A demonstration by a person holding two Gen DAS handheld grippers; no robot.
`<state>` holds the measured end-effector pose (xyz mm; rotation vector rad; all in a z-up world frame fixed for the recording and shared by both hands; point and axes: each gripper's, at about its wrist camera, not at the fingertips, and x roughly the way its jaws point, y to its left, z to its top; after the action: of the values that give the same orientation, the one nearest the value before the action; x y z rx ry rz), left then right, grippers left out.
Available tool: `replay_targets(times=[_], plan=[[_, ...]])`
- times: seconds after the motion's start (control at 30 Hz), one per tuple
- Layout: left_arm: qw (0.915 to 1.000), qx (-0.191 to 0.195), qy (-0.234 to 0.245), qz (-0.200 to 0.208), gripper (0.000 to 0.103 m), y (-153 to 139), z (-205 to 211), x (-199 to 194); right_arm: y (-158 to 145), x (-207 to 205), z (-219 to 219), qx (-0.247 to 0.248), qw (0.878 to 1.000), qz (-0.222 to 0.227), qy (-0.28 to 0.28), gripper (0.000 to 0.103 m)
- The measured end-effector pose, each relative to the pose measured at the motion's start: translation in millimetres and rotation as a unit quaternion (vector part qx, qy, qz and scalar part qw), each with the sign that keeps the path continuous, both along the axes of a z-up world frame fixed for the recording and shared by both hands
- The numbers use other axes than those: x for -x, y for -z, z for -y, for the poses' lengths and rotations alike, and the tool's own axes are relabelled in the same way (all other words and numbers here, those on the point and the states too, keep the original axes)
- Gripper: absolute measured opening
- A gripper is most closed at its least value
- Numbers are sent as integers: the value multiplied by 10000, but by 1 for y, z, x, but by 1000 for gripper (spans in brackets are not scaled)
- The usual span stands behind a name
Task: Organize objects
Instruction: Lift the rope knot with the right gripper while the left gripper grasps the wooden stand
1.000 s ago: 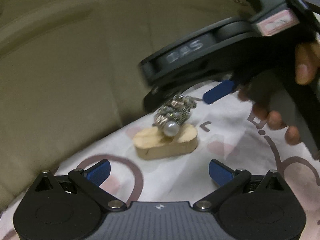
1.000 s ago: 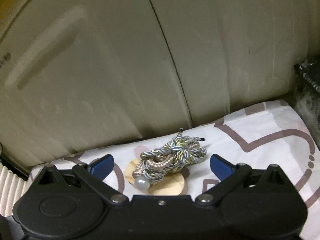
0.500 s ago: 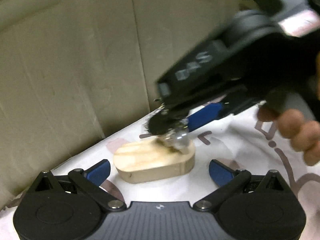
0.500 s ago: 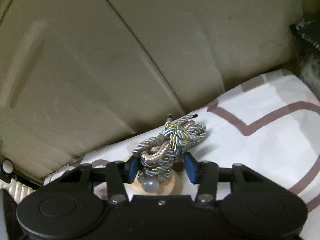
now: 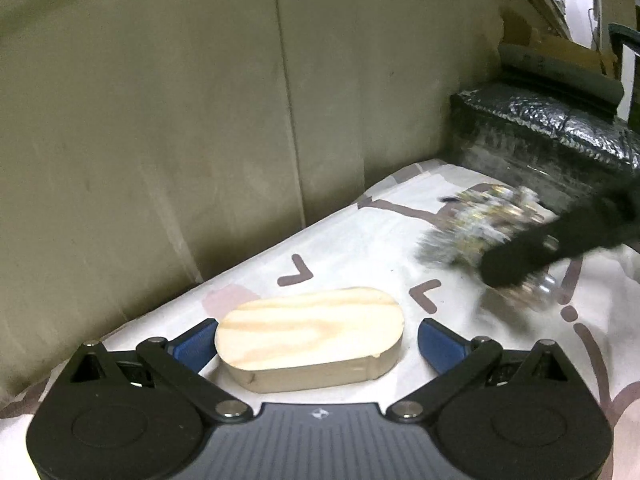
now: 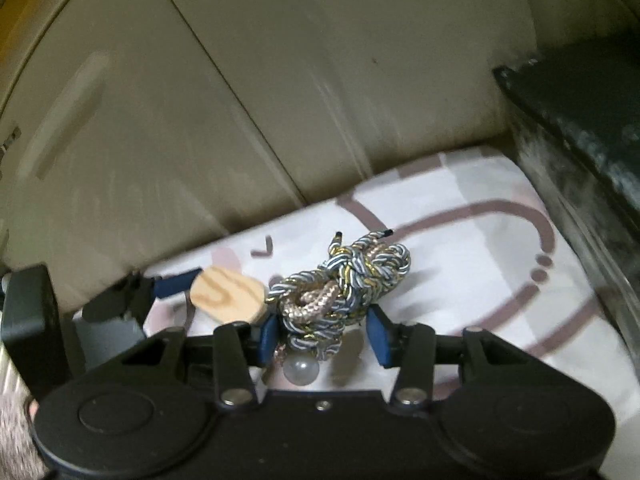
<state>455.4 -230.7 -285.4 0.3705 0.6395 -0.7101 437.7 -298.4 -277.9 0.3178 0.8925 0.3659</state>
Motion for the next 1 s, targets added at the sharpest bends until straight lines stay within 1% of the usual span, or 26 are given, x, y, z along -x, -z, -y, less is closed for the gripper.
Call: replay_targets(times=[0.1,0.17,0.23,0.3,0.37,0.4,0.43,0.5,0.57,0.63,0.77,0.87,0.9,0.97,1.0], plan=[[9993,133,-252,-240,102,3,0,-7,0,6,-3,101,9998,-13,-143,47],[9985,246,-334,-363,97,2,-4,-7,1,9,-4,92,9996,-103,-227,47],[9983,244,-394,-350,93,2,-5,-4,2,13,-3,17,9995,-252,-179,49],[9982,258,-421,-341,93,0,-8,-2,7,13,-3,-134,9990,-420,-52,50],[9983,253,-430,-311,93,0,-9,1,12,11,-5,-162,9986,-492,116,58],[9983,252,-434,-291,93,0,-9,2,13,12,-5,-172,9983,-499,244,69],[9984,253,-426,-276,92,0,-10,3,14,13,-4,-220,9977,-514,393,73],[9985,266,-406,-264,93,-1,-13,6,15,12,-2,-437,9959,-530,587,73],[9985,275,-393,-268,92,-2,-17,9,16,10,-2,-491,9950,-520,704,71],[9984,282,-402,-287,92,-3,-20,12,18,8,-3,-381,9957,-480,699,52],[9979,309,-487,-298,92,-7,-27,21,18,10,-4,-289,9972,-357,582,50],[9972,341,-584,-310,92,-12,-34,29,17,14,-2,-288,9974,-370,540,49],[9969,362,-623,-326,92,-14,-36,31,16,15,-1,-282,9974,-378,543,45],[9957,419,-731,-377,92,-20,-41,36,13,19,0,-270,9975,-397,518,41],[9950,445,-792,-404,92,-23,-44,38,10,22,0,-246,9977,-383,499,41]])
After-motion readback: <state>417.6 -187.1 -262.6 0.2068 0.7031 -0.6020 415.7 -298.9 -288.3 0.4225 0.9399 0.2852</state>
